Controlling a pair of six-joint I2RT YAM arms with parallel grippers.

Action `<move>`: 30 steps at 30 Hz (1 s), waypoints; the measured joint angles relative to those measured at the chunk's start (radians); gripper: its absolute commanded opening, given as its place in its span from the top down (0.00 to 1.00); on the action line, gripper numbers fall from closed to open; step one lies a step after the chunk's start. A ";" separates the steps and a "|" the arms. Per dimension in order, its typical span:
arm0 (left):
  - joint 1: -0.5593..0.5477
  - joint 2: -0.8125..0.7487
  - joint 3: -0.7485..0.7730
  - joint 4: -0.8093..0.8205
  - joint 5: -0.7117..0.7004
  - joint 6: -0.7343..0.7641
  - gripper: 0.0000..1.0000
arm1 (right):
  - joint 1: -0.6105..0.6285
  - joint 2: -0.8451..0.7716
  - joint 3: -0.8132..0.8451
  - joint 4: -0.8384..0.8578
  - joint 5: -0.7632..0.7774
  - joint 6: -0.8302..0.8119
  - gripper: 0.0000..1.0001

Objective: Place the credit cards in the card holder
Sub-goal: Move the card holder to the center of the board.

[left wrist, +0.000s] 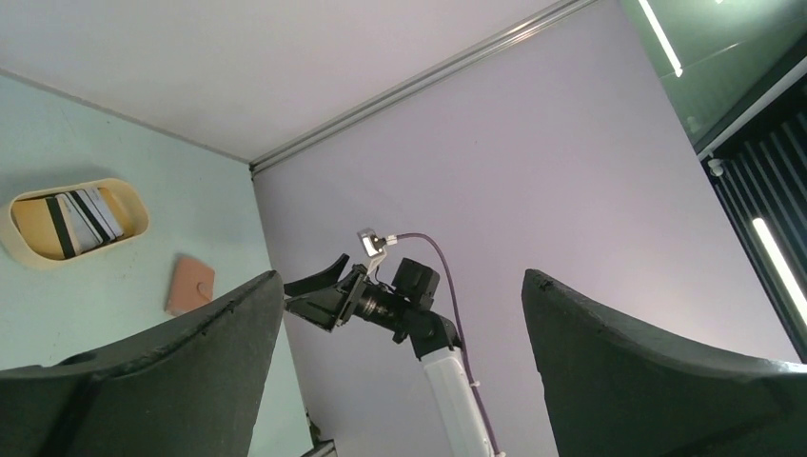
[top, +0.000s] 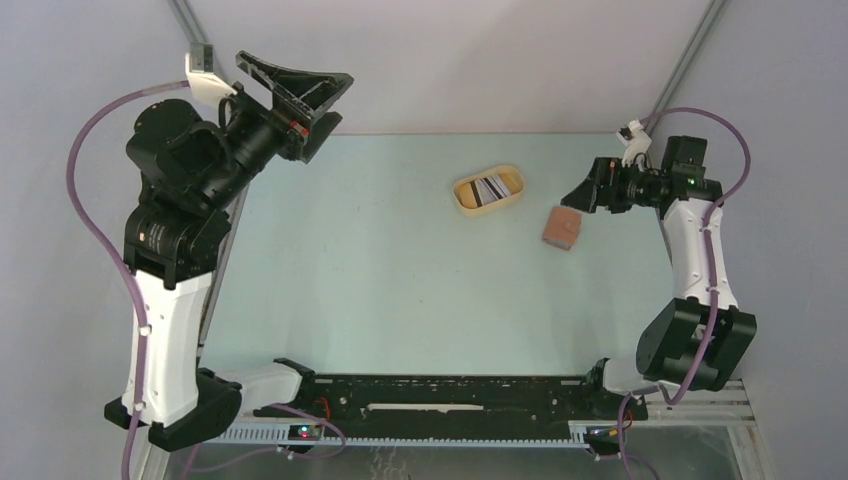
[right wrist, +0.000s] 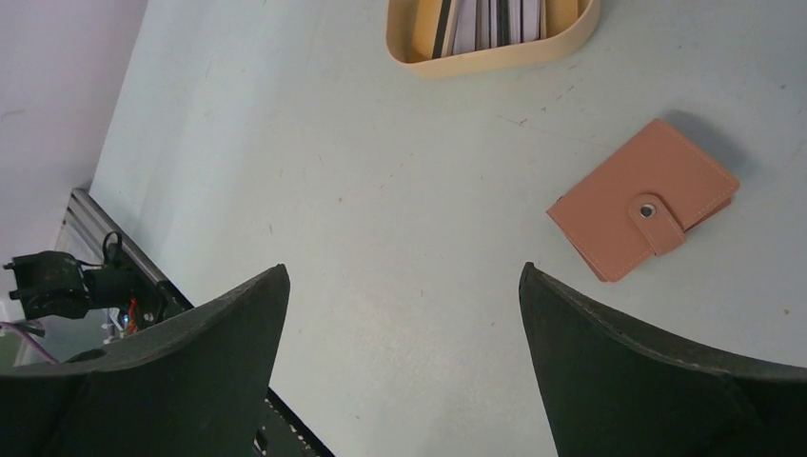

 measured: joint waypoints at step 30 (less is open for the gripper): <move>0.008 -0.228 -0.935 0.412 0.009 0.358 0.00 | 0.056 0.745 0.461 -0.065 0.462 0.056 0.32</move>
